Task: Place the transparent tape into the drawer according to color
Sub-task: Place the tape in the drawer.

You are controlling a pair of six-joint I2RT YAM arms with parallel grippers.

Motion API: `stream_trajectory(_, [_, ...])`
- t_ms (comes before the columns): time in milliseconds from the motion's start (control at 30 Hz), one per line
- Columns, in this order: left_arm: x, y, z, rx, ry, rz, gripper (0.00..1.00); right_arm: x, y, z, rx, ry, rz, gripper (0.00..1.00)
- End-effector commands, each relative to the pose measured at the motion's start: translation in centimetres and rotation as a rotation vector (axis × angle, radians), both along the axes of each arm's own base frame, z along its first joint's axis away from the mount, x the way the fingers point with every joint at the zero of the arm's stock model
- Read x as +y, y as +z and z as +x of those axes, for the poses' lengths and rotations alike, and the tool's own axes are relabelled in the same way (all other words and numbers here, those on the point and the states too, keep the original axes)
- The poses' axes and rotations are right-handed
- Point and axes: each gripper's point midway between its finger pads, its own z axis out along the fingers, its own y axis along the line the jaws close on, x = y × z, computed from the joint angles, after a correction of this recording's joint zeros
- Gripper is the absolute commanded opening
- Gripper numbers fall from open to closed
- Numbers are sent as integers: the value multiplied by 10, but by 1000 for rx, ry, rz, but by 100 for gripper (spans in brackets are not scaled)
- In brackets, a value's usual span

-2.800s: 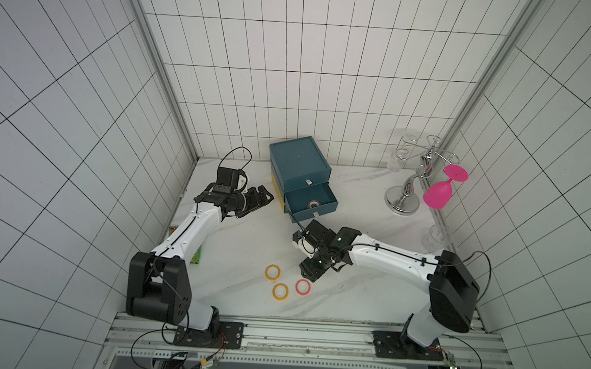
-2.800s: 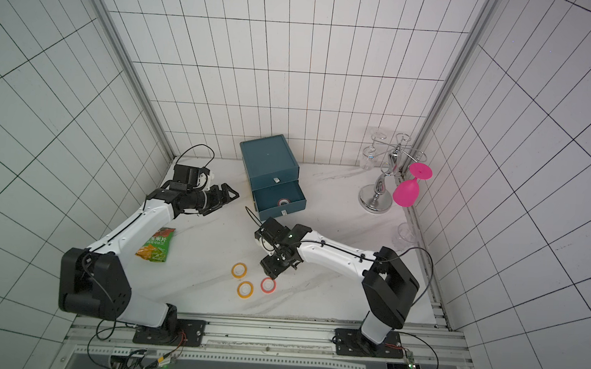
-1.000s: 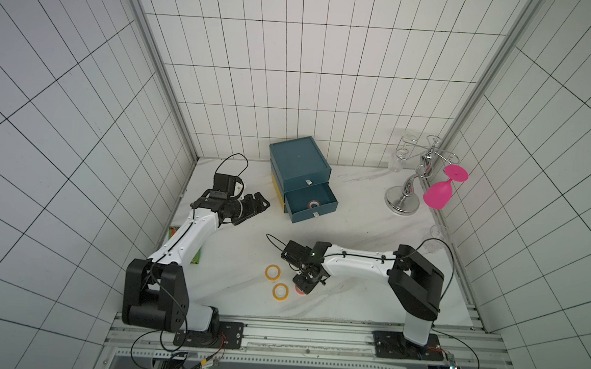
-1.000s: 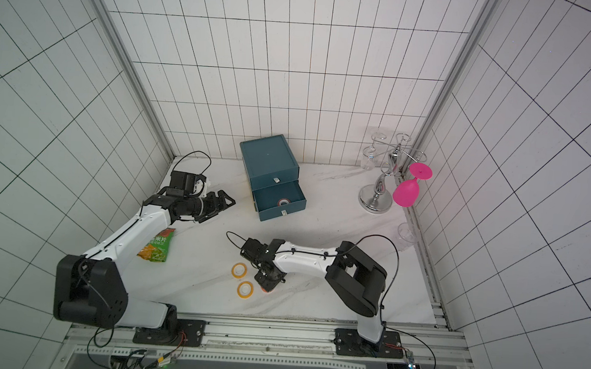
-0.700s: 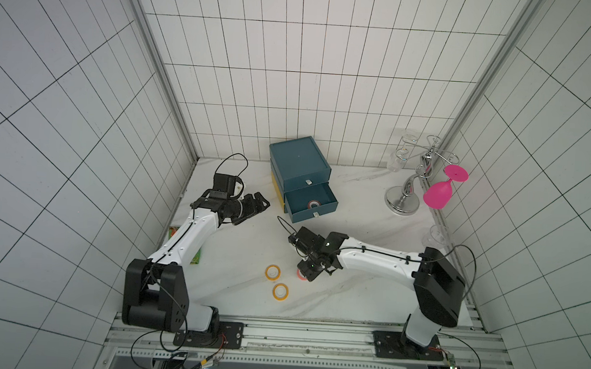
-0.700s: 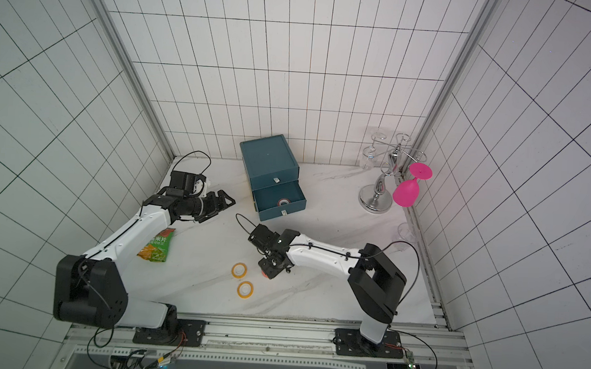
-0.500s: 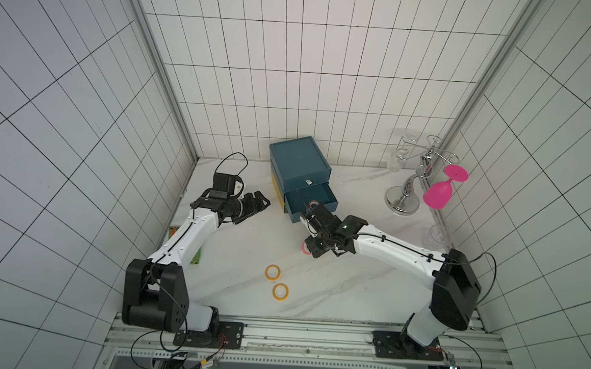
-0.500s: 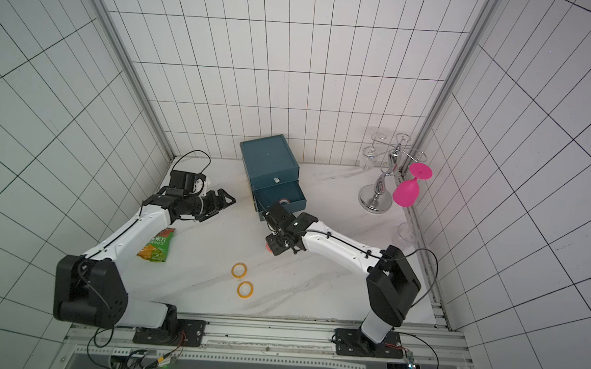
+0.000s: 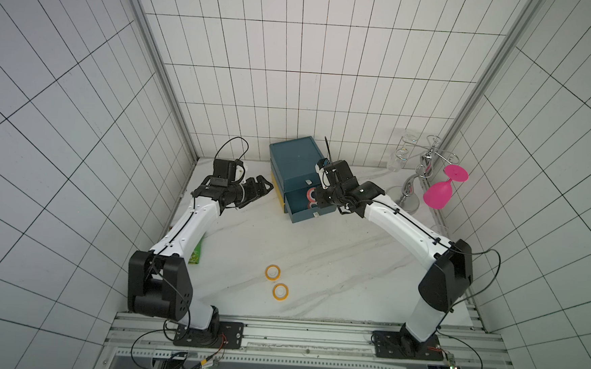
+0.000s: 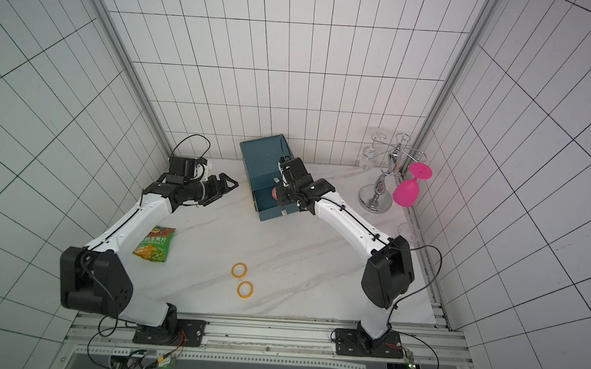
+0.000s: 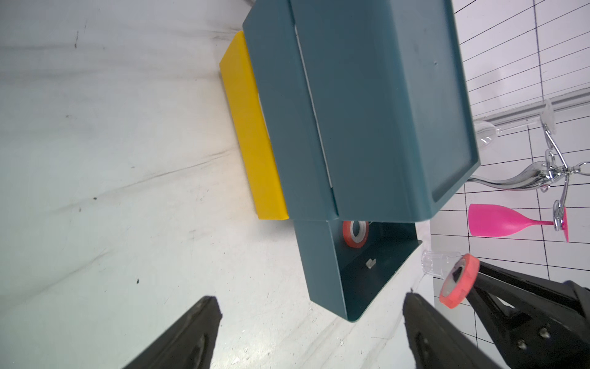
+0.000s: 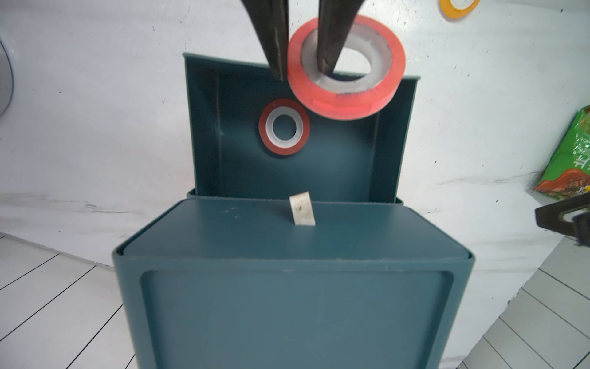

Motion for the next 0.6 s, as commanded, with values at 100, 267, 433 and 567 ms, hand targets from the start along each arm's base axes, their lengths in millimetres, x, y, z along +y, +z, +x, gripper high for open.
stream_trajectory(100, [-17,17,24,-45,-34,3,93,10,-15,19,9,-1,4,0])
stream_trajectory(267, [-26,18,37,-51,-43,16,93,15,-26,25,20,-6,2,19])
stream_trajectory(433, [-36,14,47,-49,-52,37,93,15,-27,24,22,-3,9,43])
stream_trajectory(567, [-43,13,55,-51,-56,66,93,9,-20,15,14,-5,40,48])
